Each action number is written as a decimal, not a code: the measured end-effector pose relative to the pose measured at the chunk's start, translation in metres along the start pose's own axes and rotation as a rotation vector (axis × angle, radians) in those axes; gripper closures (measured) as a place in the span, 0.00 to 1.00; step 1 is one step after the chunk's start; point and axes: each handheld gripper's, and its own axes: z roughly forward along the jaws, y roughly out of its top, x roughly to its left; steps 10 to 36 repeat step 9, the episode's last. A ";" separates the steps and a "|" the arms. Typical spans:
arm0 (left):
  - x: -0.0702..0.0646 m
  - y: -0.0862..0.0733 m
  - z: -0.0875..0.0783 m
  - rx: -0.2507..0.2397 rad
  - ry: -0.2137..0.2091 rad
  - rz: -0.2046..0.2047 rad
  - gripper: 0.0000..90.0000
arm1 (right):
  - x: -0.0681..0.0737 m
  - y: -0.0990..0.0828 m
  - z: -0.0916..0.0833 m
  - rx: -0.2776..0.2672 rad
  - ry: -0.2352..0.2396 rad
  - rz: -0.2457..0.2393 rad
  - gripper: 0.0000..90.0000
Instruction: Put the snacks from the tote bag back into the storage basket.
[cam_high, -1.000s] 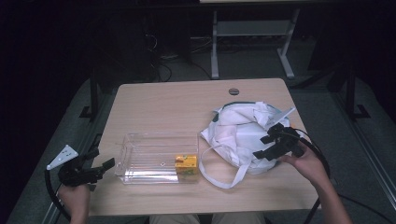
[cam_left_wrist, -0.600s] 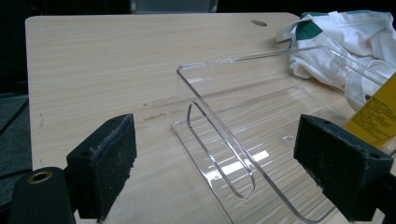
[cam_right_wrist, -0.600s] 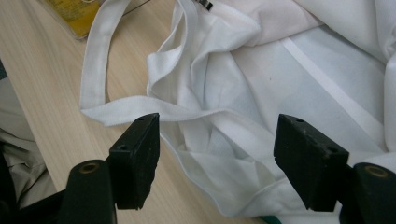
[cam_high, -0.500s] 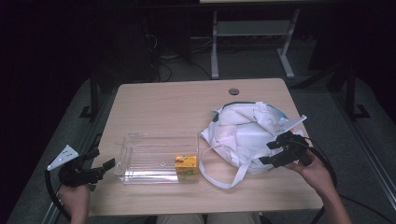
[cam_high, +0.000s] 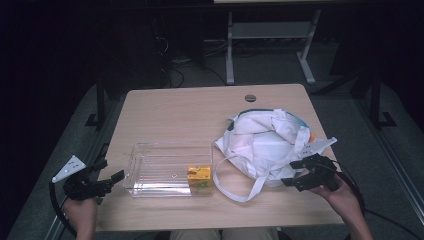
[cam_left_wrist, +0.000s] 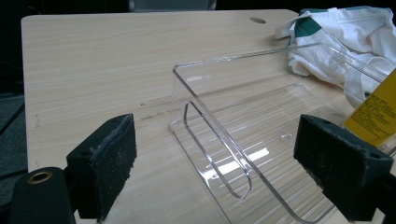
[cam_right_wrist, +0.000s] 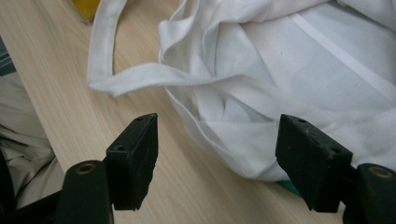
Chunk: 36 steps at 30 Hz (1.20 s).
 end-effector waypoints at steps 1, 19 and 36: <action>0.000 0.001 0.000 0.001 -0.001 0.010 0.14 | 0.000 -0.002 0.000 0.000 -0.007 -0.003 0.33; -0.001 0.001 0.001 0.006 0.003 0.017 0.14 | 0.009 -0.014 0.003 -0.018 -0.050 -0.015 0.32; -0.001 0.001 0.001 0.006 0.003 0.017 0.14 | 0.009 -0.014 0.003 -0.018 -0.050 -0.015 0.32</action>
